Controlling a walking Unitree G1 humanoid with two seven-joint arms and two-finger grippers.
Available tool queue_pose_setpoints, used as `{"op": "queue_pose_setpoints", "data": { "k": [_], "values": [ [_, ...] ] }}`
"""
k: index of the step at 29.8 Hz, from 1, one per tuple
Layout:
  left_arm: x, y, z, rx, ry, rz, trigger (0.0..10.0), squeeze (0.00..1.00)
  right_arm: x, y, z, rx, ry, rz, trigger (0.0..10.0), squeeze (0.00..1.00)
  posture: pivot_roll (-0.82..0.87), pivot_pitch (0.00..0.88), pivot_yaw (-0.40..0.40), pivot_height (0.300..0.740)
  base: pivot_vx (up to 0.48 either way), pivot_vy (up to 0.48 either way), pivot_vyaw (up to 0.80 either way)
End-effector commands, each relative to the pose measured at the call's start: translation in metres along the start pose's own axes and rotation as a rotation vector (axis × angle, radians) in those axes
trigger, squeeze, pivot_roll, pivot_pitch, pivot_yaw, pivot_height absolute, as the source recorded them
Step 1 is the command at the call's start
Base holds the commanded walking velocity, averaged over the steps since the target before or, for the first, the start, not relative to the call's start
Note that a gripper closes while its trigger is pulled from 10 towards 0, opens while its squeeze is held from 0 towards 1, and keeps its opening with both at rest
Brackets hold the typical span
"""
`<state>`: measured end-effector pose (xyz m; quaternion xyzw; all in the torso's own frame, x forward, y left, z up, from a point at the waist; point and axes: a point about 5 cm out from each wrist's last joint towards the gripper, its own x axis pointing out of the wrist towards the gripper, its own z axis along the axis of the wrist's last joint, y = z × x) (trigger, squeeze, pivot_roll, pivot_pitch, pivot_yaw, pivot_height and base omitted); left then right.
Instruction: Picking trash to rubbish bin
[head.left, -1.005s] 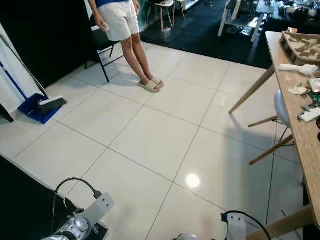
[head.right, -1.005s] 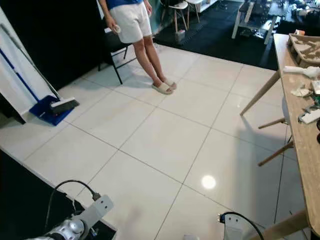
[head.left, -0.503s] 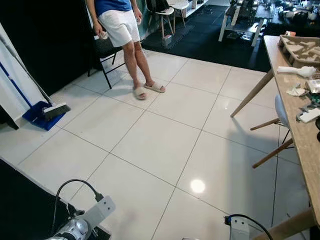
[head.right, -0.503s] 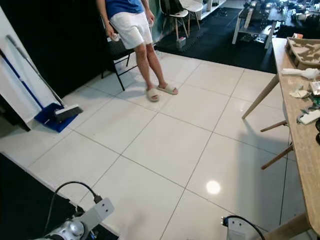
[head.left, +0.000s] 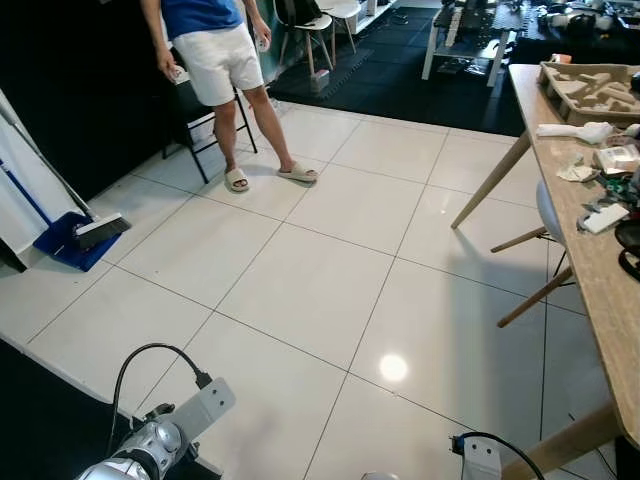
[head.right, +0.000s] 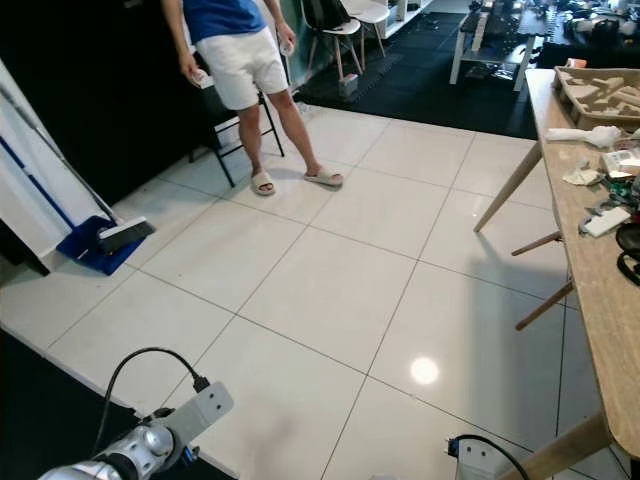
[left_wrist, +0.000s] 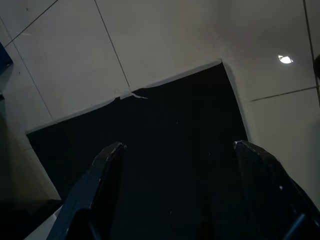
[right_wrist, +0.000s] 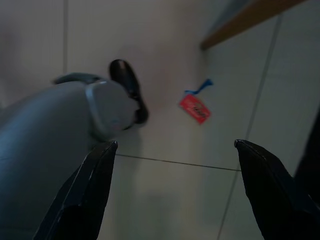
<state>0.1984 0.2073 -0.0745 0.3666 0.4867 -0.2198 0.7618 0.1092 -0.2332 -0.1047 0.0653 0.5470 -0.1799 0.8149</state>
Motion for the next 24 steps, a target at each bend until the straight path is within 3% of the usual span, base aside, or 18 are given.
{"op": "queue_pose_setpoints", "data": {
  "k": [1, 4, 7, 9, 12, 16, 24],
  "values": [
    [0.000, 0.000, 0.005, -0.001, -0.002, -0.001, 10.0, 0.00, 0.000, -0.009, 0.001, 0.015, -0.005, -0.022, 10.0, 0.00, -0.05, 0.000, 0.053, 0.740, 0.000, 0.000, 0.00],
    [0.001, 0.001, 0.011, 0.011, -0.017, -0.006, 10.0, 0.00, -0.001, -0.016, 0.004, 0.009, -0.013, -0.041, 10.0, 0.00, -0.08, 0.000, 0.053, 0.740, 0.000, 0.000, 0.00],
    [0.001, 0.001, 0.018, 0.096, -0.021, -0.022, 10.0, 0.00, -0.001, -0.025, 0.012, 0.108, -0.060, -0.070, 10.0, 0.00, -0.16, 0.000, 0.095, 0.740, 0.000, 0.000, 0.00],
    [0.001, 0.001, 0.019, 0.107, -0.021, -0.024, 10.0, 0.00, -0.001, -0.025, 0.013, 0.124, -0.066, -0.071, 10.0, 0.00, -0.16, 0.000, 0.095, 0.740, 0.000, 0.000, 0.00],
    [0.001, 0.001, 0.024, 0.097, -0.033, -0.021, 10.0, 0.00, -0.001, -0.024, 0.008, 0.172, -0.063, -0.078, 10.0, 0.00, -0.16, 0.000, 0.109, 0.740, 0.000, 0.000, 0.00],
    [0.001, 0.002, 0.033, 0.081, -0.060, -0.019, 10.0, 0.00, -0.002, -0.021, -0.004, 0.160, -0.037, -0.078, 10.0, 0.00, -0.17, 0.000, 0.119, 0.740, 0.000, 0.000, 0.00],
    [0.001, 0.005, 0.032, 0.086, -0.048, -0.014, 10.0, 0.00, -0.002, -0.023, 0.001, 0.179, -0.056, -0.087, 10.0, 0.00, -0.17, 0.000, 0.113, 0.740, 0.000, 0.000, 0.00]
  ]
}}
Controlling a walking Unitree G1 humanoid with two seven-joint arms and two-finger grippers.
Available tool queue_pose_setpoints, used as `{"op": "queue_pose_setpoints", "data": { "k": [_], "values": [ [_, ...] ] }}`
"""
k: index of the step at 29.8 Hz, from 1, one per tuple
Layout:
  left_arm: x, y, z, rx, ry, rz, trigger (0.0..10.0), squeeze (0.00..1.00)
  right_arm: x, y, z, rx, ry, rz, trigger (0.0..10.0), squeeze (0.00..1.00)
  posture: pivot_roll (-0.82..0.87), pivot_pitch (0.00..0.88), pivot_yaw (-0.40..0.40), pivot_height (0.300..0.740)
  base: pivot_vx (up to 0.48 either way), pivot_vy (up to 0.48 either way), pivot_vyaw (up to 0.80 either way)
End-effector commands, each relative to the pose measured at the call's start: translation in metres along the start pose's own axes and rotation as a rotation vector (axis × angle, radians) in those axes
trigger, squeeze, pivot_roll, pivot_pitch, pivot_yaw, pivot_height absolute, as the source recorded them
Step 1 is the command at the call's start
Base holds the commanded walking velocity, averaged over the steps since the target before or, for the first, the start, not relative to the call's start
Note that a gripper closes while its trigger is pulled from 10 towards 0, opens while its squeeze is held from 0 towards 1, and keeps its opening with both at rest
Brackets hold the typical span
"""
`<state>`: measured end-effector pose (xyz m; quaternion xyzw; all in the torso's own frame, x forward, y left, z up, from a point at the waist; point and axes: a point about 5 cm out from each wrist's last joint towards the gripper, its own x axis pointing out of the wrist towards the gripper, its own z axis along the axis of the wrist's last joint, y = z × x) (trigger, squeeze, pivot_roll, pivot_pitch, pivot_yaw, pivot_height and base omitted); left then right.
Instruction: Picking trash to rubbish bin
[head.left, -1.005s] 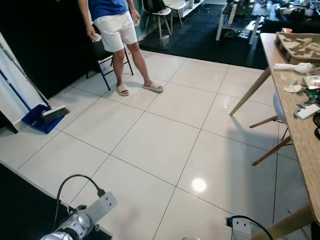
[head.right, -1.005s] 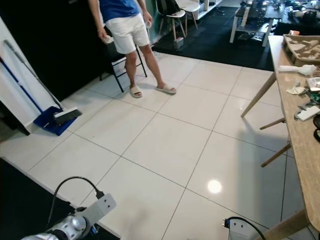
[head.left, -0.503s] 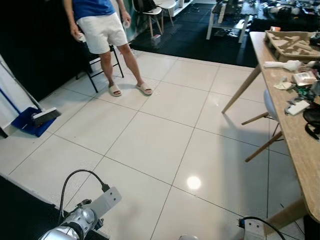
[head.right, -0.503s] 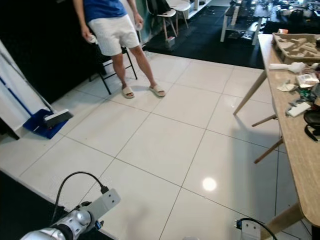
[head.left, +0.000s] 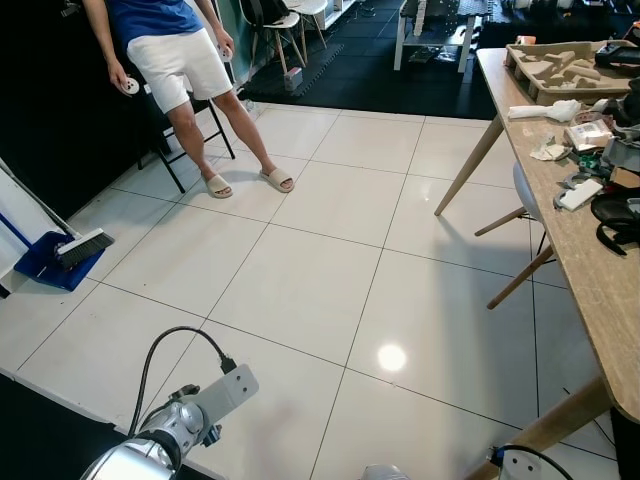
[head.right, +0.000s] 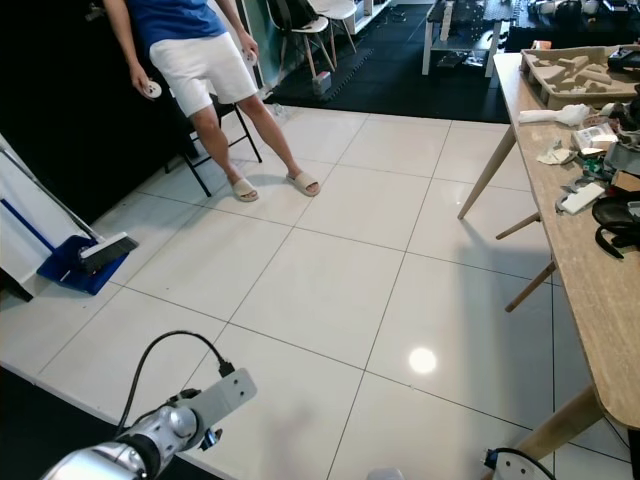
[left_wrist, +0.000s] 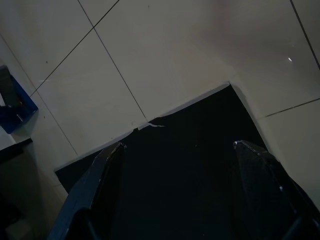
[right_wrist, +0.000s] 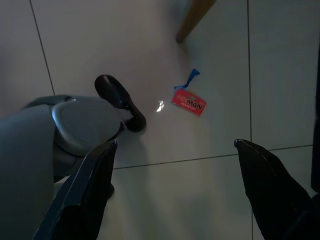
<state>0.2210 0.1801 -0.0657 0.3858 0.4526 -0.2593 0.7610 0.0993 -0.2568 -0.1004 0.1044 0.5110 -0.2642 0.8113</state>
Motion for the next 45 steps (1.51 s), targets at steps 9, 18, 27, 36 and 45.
{"op": "queue_pose_setpoints", "data": {
  "k": [9, 18, 27, 36, 45],
  "values": [
    [-0.003, 0.021, -0.002, -0.168, -0.014, 0.074, 10.0, 0.00, 0.002, 0.026, 0.026, -0.004, -0.076, 0.069, 10.0, 0.00, -0.05, 0.000, 0.062, 0.740, 0.000, 0.000, 0.00],
    [-0.002, 0.013, 0.001, -0.260, -0.027, 0.061, 10.0, 0.00, 0.002, 0.031, 0.057, -0.049, -0.146, 0.082, 10.0, 0.00, -0.03, 0.011, 0.001, 0.740, 0.000, 0.000, 0.00],
    [0.000, -0.002, -0.003, -0.330, -0.022, 0.027, 10.0, 0.00, 0.001, 0.044, 0.064, -0.092, -0.165, 0.118, 10.0, 0.00, 0.00, 0.045, -0.012, 0.740, 0.000, 0.000, 0.00],
    [-0.001, 0.004, -0.007, -0.326, -0.016, 0.043, 10.0, 0.00, 0.001, 0.047, 0.048, -0.093, -0.125, 0.118, 10.0, 0.00, -0.01, 0.018, 0.010, 0.740, 0.000, 0.000, 0.00],
    [-0.001, 0.011, 0.003, -0.365, -0.052, 0.064, 10.0, 0.00, 0.002, 0.041, 0.033, -0.114, -0.081, 0.103, 10.0, 0.00, 0.01, 0.028, -0.010, 0.740, 0.000, 0.000, 0.00]
  ]
}}
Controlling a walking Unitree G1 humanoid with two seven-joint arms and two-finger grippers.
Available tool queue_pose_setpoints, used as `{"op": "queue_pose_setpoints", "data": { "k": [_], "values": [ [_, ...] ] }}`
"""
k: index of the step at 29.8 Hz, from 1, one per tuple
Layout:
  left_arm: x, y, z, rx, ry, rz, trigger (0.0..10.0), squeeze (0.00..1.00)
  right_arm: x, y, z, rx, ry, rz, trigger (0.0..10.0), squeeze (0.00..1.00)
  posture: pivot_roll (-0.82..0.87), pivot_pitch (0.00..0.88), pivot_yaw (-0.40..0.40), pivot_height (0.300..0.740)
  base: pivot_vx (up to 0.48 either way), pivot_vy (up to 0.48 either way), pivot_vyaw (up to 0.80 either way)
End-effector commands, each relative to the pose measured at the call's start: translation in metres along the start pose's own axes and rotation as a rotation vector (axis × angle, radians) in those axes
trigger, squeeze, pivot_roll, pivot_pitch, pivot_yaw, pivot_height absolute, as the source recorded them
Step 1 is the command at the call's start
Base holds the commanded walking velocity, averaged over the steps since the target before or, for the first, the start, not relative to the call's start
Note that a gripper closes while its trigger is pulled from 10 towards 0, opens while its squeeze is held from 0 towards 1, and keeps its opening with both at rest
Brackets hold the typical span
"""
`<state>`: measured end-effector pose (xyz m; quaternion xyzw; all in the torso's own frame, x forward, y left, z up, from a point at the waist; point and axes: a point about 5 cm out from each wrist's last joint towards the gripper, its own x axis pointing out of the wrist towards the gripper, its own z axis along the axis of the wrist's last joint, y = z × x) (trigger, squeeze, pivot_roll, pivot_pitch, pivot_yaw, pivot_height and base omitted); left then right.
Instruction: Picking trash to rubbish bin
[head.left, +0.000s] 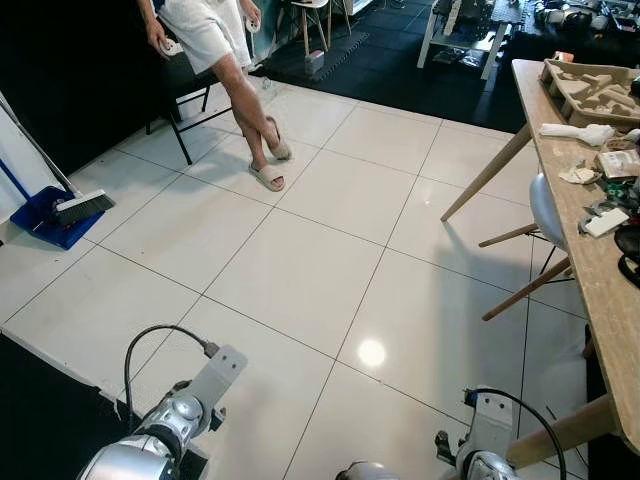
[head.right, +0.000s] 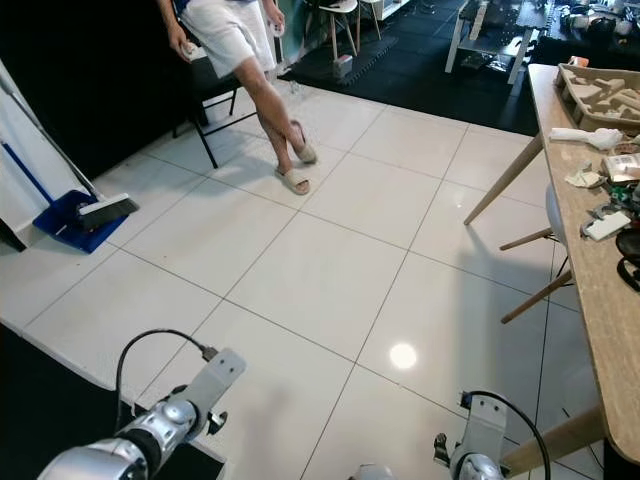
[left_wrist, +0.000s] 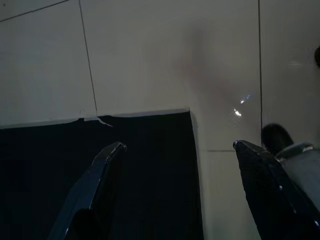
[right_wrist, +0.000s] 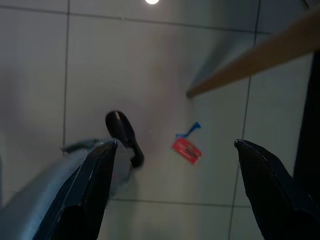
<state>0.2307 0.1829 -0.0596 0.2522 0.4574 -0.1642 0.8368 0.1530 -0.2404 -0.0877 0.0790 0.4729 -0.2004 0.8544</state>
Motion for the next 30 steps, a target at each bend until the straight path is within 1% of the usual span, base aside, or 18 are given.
{"op": "queue_pose_setpoints", "data": {
  "k": [1, 6, 9, 10, 12, 14, 16, 18, 19, 22, 25, 26, 30],
  "values": [
    [0.000, 0.001, 0.000, -0.038, 0.000, 0.008, 10.0, 0.00, -0.002, -0.002, -0.012, -0.032, 0.041, -0.006, 10.0, 0.00, 0.02, 0.028, -0.012, 0.740, 0.000, 0.000, 0.00],
    [0.000, 0.002, -0.003, -0.063, 0.006, 0.012, 10.0, 0.00, -0.002, -0.006, -0.017, -0.027, 0.054, -0.017, 10.0, 0.00, 0.03, 0.042, -0.013, 0.740, 0.000, 0.000, 0.00],
    [-0.001, 0.001, -0.009, -0.061, 0.020, 0.010, 10.0, 0.00, -0.003, -0.010, -0.019, -0.028, 0.056, -0.024, 10.0, 0.00, 0.03, 0.053, -0.029, 0.740, 0.000, 0.000, 0.00],
    [-0.001, 0.001, -0.012, -0.072, 0.026, 0.011, 10.0, 0.00, -0.003, -0.010, -0.021, -0.035, 0.062, -0.022, 10.0, 0.00, 0.05, 0.069, -0.039, 0.740, 0.000, 0.000, 0.00],
    [-0.001, 0.001, -0.012, -0.072, 0.026, 0.011, 10.0, 0.00, -0.003, -0.010, -0.021, -0.035, 0.062, -0.022, 10.0, 0.00, 0.05, 0.069, -0.039, 0.740, 0.000, 0.000, 0.00],
    [-0.002, 0.001, -0.017, -0.100, 0.032, 0.012, 10.0, 0.00, -0.004, -0.011, -0.024, -0.048, 0.072, -0.019, 10.0, 0.00, 0.05, 0.074, -0.040, 0.740, 0.000, 0.000, 0.00],
    [-0.002, 0.002, -0.019, -0.104, 0.037, 0.014, 10.0, 0.00, -0.004, -0.011, -0.024, -0.051, 0.075, -0.019, 10.0, 0.00, 0.06, 0.077, -0.041, 0.740, 0.000, 0.000, 0.00],
    [-0.003, 0.003, -0.025, -0.135, 0.050, 0.012, 10.0, 0.00, -0.004, -0.008, -0.024, -0.045, 0.076, -0.018, 10.0, 0.00, 0.06, 0.075, -0.025, 0.740, 0.000, 0.000, 0.00],
    [-0.003, 0.003, -0.025, -0.135, 0.050, 0.012, 10.0, 0.00, -0.004, -0.008, -0.024, -0.045, 0.076, -0.018, 10.0, 0.00, 0.06, 0.075, -0.025, 0.740, 0.000, 0.000, 0.00],
    [-0.003, 0.002, -0.028, -0.116, 0.057, 0.001, 10.0, 0.00, -0.003, -0.001, -0.020, -0.038, 0.064, -0.004, 10.0, 0.00, 0.05, 0.077, -0.021, 0.740, 0.000, 0.000, 0.00],
    [-0.003, 0.002, -0.027, -0.128, 0.057, 0.001, 10.0, 0.00, -0.003, 0.000, -0.020, -0.038, 0.062, -0.001, 10.0, 0.00, 0.05, 0.075, -0.021, 0.740, 0.000, 0.000, 0.00],
    [-0.003, 0.001, -0.026, -0.128, 0.051, -0.004, 10.0, 0.00, -0.003, 0.000, -0.019, -0.042, 0.063, 0.002, 10.0, 0.00, 0.06, 0.087, -0.024, 0.740, 0.270, 0.000, 0.00],
    [-0.002, 0.000, -0.023, -0.117, 0.044, -0.012, 10.0, 0.00, -0.003, 0.001, -0.020, -0.053, 0.065, 0.005, 10.0, 0.00, 0.06, 0.085, -0.028, 0.740, 0.270, 0.000, 0.00]
  ]
}}
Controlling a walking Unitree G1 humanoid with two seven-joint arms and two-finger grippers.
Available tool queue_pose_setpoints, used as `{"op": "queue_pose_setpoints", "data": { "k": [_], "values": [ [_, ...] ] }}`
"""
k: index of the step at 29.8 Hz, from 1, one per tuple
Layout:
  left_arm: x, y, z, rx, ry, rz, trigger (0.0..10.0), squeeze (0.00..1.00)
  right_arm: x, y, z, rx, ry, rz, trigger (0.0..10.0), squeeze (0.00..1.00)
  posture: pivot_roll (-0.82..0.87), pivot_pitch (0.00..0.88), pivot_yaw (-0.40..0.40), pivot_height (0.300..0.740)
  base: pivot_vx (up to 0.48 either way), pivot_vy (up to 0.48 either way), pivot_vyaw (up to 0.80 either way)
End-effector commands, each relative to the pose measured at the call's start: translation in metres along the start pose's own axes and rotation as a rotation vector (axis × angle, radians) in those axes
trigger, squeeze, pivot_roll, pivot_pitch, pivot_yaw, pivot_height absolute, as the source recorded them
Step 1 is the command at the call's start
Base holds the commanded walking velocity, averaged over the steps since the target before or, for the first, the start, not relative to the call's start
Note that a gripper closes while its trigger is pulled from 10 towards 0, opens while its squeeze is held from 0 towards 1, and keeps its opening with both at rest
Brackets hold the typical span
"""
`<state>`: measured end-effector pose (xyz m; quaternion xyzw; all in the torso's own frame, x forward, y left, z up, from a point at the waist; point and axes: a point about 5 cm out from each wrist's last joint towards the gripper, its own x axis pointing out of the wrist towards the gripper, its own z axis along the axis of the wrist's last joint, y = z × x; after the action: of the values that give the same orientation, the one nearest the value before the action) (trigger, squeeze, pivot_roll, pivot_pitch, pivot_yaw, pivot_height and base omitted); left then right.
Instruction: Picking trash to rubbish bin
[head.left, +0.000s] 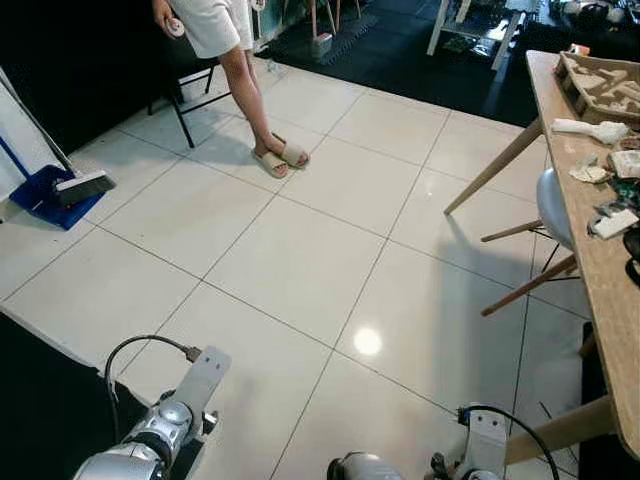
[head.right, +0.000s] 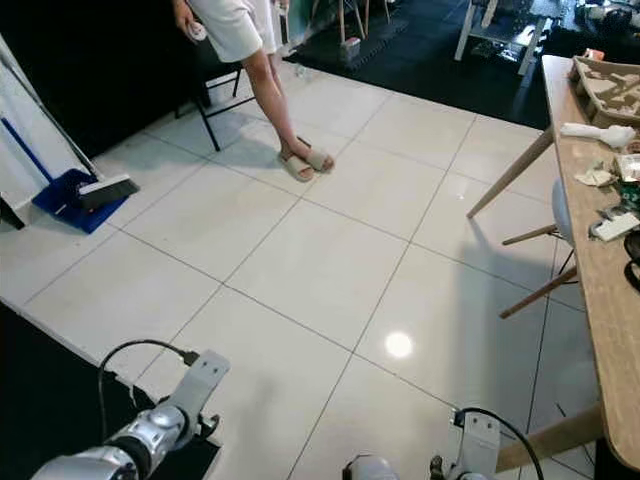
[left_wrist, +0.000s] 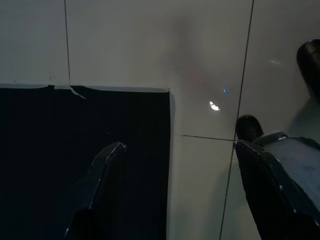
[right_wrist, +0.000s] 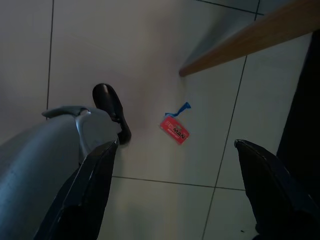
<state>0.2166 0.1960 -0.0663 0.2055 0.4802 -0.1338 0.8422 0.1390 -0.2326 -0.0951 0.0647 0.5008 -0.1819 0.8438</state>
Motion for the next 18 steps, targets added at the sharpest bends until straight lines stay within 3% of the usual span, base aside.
{"op": "queue_pose_setpoints", "data": {
  "k": [1, 18],
  "values": [
    [0.000, -0.004, -0.002, -0.003, 0.010, -0.012, 10.0, 0.00, 0.000, -0.001, -0.003, -0.005, 0.013, -0.002, 10.0, 0.00, 0.07, 0.083, -0.032, 0.740, 0.289, 0.000, 0.00],
    [0.001, -0.015, -0.012, -0.010, 0.033, -0.040, 10.0, 0.00, -0.001, -0.002, -0.011, -0.073, 0.048, 0.017, 10.0, 0.00, 0.08, 0.079, -0.040, 0.740, 0.325, 0.000, 0.00]
  ]
}}
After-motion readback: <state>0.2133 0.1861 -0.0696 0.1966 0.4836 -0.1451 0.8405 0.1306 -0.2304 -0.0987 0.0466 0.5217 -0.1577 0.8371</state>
